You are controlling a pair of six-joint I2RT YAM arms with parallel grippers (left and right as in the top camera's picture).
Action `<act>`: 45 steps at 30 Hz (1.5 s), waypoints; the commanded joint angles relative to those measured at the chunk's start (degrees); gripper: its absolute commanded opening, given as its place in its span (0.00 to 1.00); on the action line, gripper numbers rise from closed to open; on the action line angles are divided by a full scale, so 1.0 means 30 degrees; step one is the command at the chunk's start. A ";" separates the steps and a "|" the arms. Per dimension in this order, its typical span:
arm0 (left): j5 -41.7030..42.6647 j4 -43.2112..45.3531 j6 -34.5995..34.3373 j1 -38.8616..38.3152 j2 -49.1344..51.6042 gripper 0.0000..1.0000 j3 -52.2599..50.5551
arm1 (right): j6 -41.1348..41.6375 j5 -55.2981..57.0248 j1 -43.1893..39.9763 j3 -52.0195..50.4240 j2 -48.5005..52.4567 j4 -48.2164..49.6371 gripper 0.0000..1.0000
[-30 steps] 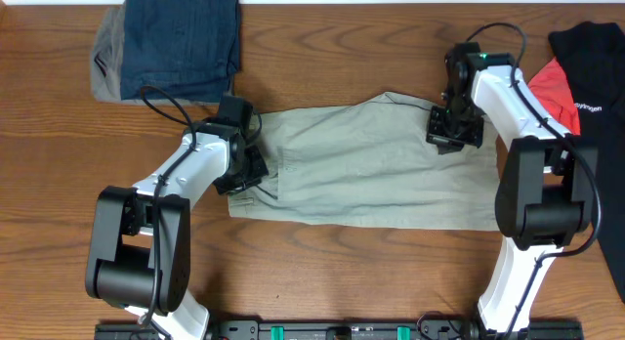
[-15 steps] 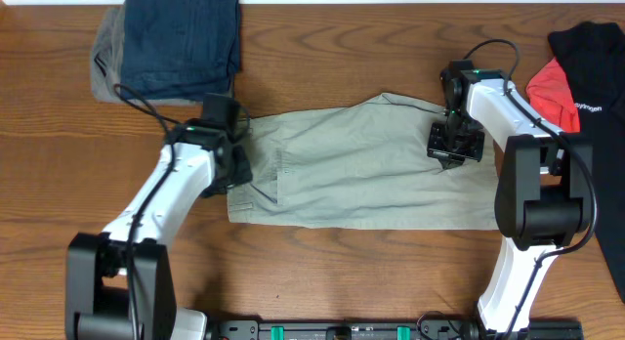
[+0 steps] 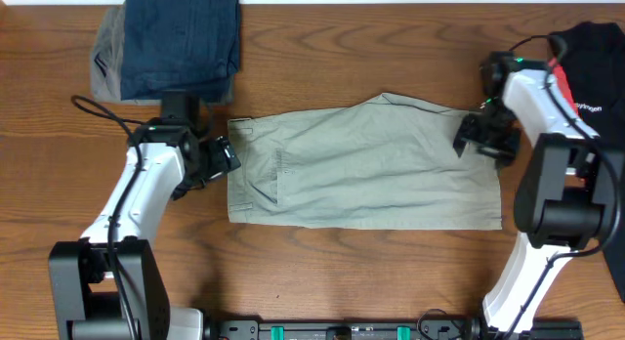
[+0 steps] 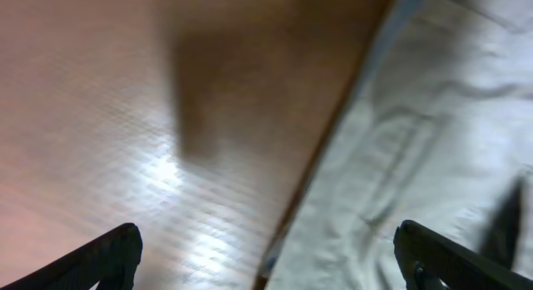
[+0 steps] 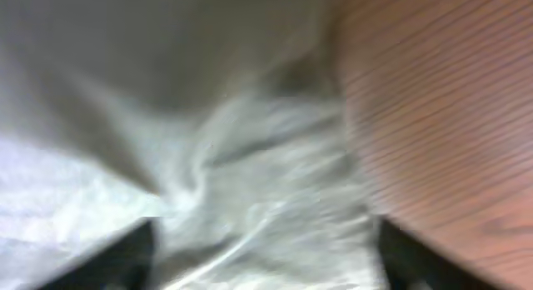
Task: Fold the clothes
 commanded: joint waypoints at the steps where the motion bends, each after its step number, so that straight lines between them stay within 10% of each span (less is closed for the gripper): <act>1: 0.2849 0.0168 0.1719 0.0437 -0.0029 0.98 -0.0146 | 0.0022 0.0357 -0.0947 0.0794 0.0015 -0.0036 0.99; 45: 1.0608 0.0867 0.7832 0.3555 0.4911 0.98 -0.0153 | -0.0029 0.1486 -0.3789 0.0816 0.0015 0.1617 0.99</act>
